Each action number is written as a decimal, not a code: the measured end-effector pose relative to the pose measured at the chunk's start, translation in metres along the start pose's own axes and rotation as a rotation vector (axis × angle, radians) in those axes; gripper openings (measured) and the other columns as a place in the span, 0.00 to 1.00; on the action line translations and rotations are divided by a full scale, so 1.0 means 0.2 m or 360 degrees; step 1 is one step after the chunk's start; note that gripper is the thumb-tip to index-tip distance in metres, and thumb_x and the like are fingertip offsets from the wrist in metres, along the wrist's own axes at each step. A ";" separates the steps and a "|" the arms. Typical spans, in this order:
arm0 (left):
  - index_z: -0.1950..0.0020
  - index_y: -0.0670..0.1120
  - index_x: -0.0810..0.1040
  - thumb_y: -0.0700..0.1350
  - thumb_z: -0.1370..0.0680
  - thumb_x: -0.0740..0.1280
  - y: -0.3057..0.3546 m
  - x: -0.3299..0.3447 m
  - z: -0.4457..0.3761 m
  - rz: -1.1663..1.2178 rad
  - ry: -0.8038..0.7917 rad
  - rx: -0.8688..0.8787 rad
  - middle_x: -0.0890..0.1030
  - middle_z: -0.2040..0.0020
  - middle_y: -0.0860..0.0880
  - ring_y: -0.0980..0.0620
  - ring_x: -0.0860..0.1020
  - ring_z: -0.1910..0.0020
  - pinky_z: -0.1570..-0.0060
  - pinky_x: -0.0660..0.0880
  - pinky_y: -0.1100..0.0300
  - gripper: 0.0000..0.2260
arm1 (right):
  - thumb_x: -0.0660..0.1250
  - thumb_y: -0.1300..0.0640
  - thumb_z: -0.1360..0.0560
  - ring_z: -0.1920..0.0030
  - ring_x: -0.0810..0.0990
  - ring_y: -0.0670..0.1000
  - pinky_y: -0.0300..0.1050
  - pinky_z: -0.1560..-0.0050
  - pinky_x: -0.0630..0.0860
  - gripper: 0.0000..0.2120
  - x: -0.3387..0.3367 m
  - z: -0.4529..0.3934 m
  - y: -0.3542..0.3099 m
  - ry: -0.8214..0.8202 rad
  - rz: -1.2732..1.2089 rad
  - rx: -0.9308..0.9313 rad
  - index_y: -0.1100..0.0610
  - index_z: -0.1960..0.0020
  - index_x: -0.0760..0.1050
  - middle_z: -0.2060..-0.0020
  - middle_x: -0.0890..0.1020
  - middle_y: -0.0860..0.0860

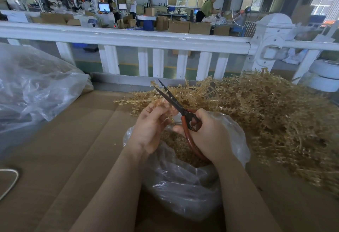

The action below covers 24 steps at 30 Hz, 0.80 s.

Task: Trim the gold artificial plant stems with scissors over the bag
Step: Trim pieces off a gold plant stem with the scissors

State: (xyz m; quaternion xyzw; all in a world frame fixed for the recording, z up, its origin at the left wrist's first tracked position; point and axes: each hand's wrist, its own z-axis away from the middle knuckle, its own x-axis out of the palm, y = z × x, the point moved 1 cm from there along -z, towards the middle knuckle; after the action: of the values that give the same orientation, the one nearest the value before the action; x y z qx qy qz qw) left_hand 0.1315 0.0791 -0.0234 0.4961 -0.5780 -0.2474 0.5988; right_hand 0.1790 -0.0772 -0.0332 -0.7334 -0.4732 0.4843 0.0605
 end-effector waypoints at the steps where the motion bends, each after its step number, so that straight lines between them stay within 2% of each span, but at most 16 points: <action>1: 0.50 0.43 0.77 0.37 0.20 0.62 0.00 0.00 0.00 0.0002 -0.0022 -0.0007 0.81 0.55 0.45 0.49 0.79 0.54 0.55 0.73 0.53 0.05 | 0.66 0.21 0.37 0.60 0.76 0.32 0.27 0.63 0.69 0.27 0.00 0.00 0.00 -0.0010 -0.0019 0.0015 0.43 0.62 0.64 0.59 0.74 0.24; 6: 0.54 0.44 0.78 0.37 0.21 0.63 0.00 0.01 0.00 -0.0004 -0.0022 -0.0033 0.81 0.54 0.45 0.47 0.78 0.53 0.51 0.73 0.53 0.05 | 0.69 0.23 0.37 0.64 0.75 0.33 0.27 0.64 0.68 0.27 0.00 0.00 0.01 0.0020 -0.0078 0.0021 0.43 0.63 0.62 0.64 0.75 0.27; 7: 0.55 0.45 0.79 0.38 0.21 0.65 0.00 0.01 0.00 0.0003 -0.0021 -0.0037 0.82 0.55 0.46 0.49 0.79 0.54 0.50 0.73 0.53 0.05 | 0.69 0.23 0.37 0.65 0.75 0.34 0.28 0.65 0.69 0.27 0.00 0.00 0.02 0.0042 -0.0104 0.0015 0.43 0.64 0.62 0.65 0.76 0.29; 9: 0.55 0.47 0.80 0.39 0.25 0.70 0.00 0.01 0.00 -0.0005 -0.0047 -0.0038 0.83 0.55 0.48 0.49 0.81 0.54 0.47 0.75 0.51 0.03 | 0.66 0.21 0.38 0.65 0.76 0.39 0.33 0.66 0.70 0.30 0.00 -0.01 0.03 0.0075 -0.0141 0.0020 0.46 0.63 0.63 0.69 0.77 0.39; 10: 0.53 0.47 0.79 0.40 0.27 0.72 0.00 0.00 0.00 -0.0004 -0.0072 -0.0032 0.84 0.53 0.47 0.48 0.81 0.52 0.46 0.76 0.51 0.05 | 0.65 0.20 0.38 0.65 0.76 0.42 0.34 0.66 0.71 0.31 0.00 -0.01 0.04 0.0091 -0.0143 0.0018 0.48 0.63 0.64 0.71 0.75 0.43; 13: 0.41 0.50 0.77 0.43 0.32 0.76 0.04 -0.03 -0.01 0.0111 -0.0067 -0.0022 0.83 0.42 0.46 0.45 0.82 0.43 0.44 0.77 0.49 0.21 | 0.65 0.21 0.39 0.64 0.75 0.40 0.31 0.64 0.71 0.32 -0.02 -0.01 0.05 0.0102 -0.0136 0.0027 0.49 0.63 0.64 0.73 0.73 0.44; 16: 0.39 0.50 0.77 0.52 0.41 0.84 0.08 -0.08 -0.01 0.0080 0.0013 0.0004 0.83 0.39 0.46 0.48 0.81 0.39 0.38 0.72 0.49 0.33 | 0.64 0.21 0.40 0.64 0.76 0.42 0.33 0.64 0.72 0.31 -0.03 0.00 0.06 0.0038 -0.0068 0.0002 0.50 0.62 0.67 0.72 0.75 0.44; 17: 0.42 0.49 0.79 0.52 0.42 0.83 0.08 -0.10 -0.01 0.0057 0.0048 0.0010 0.83 0.40 0.46 0.49 0.81 0.40 0.37 0.71 0.49 0.31 | 0.64 0.21 0.40 0.64 0.76 0.43 0.35 0.63 0.73 0.31 -0.03 0.00 0.06 0.0011 -0.0056 -0.0006 0.50 0.61 0.68 0.71 0.76 0.45; 20: 0.53 0.49 0.81 0.46 0.37 0.78 0.08 -0.11 -0.01 0.0001 0.0116 -0.0023 0.85 0.53 0.50 0.54 0.83 0.52 0.41 0.72 0.52 0.14 | 0.67 0.23 0.38 0.64 0.77 0.42 0.34 0.62 0.73 0.28 -0.04 0.00 0.04 -0.0044 -0.0035 -0.0023 0.47 0.61 0.68 0.69 0.77 0.45; 22: 0.57 0.48 0.80 0.45 0.35 0.76 0.07 -0.10 -0.01 -0.0032 0.0119 -0.0046 0.84 0.57 0.52 0.55 0.82 0.56 0.43 0.72 0.55 0.10 | 0.72 0.28 0.36 0.59 0.76 0.34 0.27 0.61 0.71 0.21 -0.04 0.00 0.03 0.0001 0.0015 -0.0117 0.39 0.62 0.65 0.70 0.75 0.41; 24: 0.57 0.48 0.79 0.44 0.35 0.75 0.07 -0.10 -0.01 -0.0019 0.0129 -0.0050 0.83 0.60 0.52 0.56 0.81 0.57 0.44 0.73 0.56 0.09 | 0.76 0.32 0.35 0.58 0.74 0.28 0.23 0.62 0.69 0.21 -0.05 0.00 0.02 0.0022 0.0038 -0.0161 0.35 0.62 0.63 0.70 0.74 0.38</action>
State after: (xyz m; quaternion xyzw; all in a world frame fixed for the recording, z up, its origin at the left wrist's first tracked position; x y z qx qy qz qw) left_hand 0.1250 0.1031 -0.0206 0.4996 -0.5463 -0.2397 0.6281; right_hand 0.1795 -0.0867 -0.0290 -0.7444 -0.4879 0.4554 0.0208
